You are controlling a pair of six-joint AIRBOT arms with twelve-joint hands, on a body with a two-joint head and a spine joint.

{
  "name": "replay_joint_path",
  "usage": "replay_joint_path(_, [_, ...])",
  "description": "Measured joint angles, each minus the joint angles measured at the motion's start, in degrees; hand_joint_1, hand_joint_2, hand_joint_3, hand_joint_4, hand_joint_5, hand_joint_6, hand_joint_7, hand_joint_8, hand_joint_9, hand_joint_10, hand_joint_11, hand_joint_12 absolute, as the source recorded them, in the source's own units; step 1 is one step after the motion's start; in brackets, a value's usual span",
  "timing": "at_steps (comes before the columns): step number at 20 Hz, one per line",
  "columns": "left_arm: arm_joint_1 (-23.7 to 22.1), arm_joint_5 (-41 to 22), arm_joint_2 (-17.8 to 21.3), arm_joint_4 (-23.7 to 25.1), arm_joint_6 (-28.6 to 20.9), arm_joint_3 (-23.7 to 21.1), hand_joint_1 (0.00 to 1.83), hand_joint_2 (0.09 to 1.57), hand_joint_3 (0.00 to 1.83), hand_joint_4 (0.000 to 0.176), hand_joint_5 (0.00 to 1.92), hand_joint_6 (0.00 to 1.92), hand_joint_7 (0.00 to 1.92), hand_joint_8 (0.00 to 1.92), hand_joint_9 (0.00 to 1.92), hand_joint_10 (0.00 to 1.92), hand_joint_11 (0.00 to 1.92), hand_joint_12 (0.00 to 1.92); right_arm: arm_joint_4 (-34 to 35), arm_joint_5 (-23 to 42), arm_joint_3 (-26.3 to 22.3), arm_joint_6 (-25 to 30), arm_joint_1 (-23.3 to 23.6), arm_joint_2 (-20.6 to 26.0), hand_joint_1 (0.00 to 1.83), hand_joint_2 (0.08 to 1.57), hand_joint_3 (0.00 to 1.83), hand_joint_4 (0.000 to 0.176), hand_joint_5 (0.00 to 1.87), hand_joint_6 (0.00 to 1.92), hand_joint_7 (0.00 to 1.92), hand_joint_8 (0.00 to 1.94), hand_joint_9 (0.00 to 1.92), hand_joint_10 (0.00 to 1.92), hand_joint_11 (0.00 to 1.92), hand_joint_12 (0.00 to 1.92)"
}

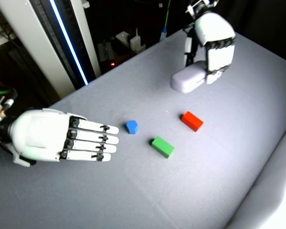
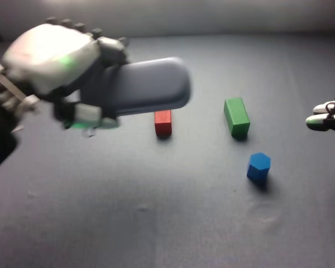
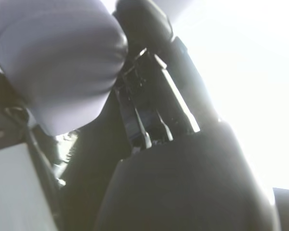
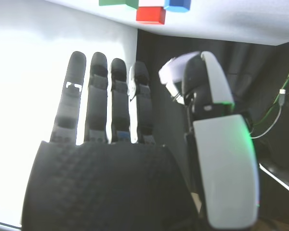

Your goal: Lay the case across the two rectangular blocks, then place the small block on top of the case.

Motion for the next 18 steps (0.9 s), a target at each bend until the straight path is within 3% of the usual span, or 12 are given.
replay_joint_path(2, [-4.7, 5.7, -5.0, 1.9, -0.2, 3.5, 1.27, 1.07, 0.00, 0.000, 0.98, 0.88, 1.15, 0.85, 1.17, 0.66, 1.00, 1.23, -0.6, -0.5, 0.2, 0.0, 0.3, -0.4, 0.78, 1.20, 0.00, 0.000, 0.40, 0.00, 0.32, 0.01, 0.31, 0.00, 0.01, 0.87])
replay_joint_path(4, [-7.6, 8.8, -9.4, 2.6, -0.5, 6.8, 1.28, 1.06, 0.00, 0.000, 1.04, 0.75, 1.18, 0.85, 1.15, 0.80, 1.00, 1.25, -0.7, -0.4, 0.7, 0.1, 0.9, -0.5, 0.79, 1.21, 0.00, 0.000, 0.39, 0.00, 0.32, 0.00, 0.31, 0.00, 0.00, 0.83])
replay_joint_path(6, [-8.7, 11.4, -12.6, 1.2, -0.7, 10.3, 1.26, 1.08, 0.00, 0.000, 0.99, 0.85, 1.12, 0.92, 1.07, 0.79, 0.92, 1.23, -0.9, -0.5, 1.0, 0.2, 1.4, -0.6, 0.80, 1.21, 0.00, 0.000, 0.39, 0.00, 0.34, 0.00, 0.31, 0.00, 0.00, 0.88])
replay_joint_path(10, [-9.2, 16.3, -15.4, -1.4, -0.4, 14.3, 1.28, 1.08, 0.00, 0.000, 1.03, 0.67, 1.08, 1.06, 1.06, 0.89, 0.92, 1.37, -2.4, -1.0, 1.6, 0.3, 2.9, -1.5, 0.74, 1.22, 0.00, 0.000, 0.39, 0.00, 0.34, 0.00, 0.31, 0.00, 0.02, 0.78])
replay_joint_path(18, [-9.6, 20.2, -19.4, -3.2, -0.5, 18.3, 1.25, 1.12, 0.00, 0.000, 0.94, 0.89, 1.00, 1.15, 0.88, 1.06, 0.76, 1.48, -2.6, -1.7, 1.9, 0.5, 2.9, -1.8, 0.76, 1.22, 0.00, 0.000, 0.38, 0.00, 0.34, 0.00, 0.32, 0.00, 0.06, 0.77])
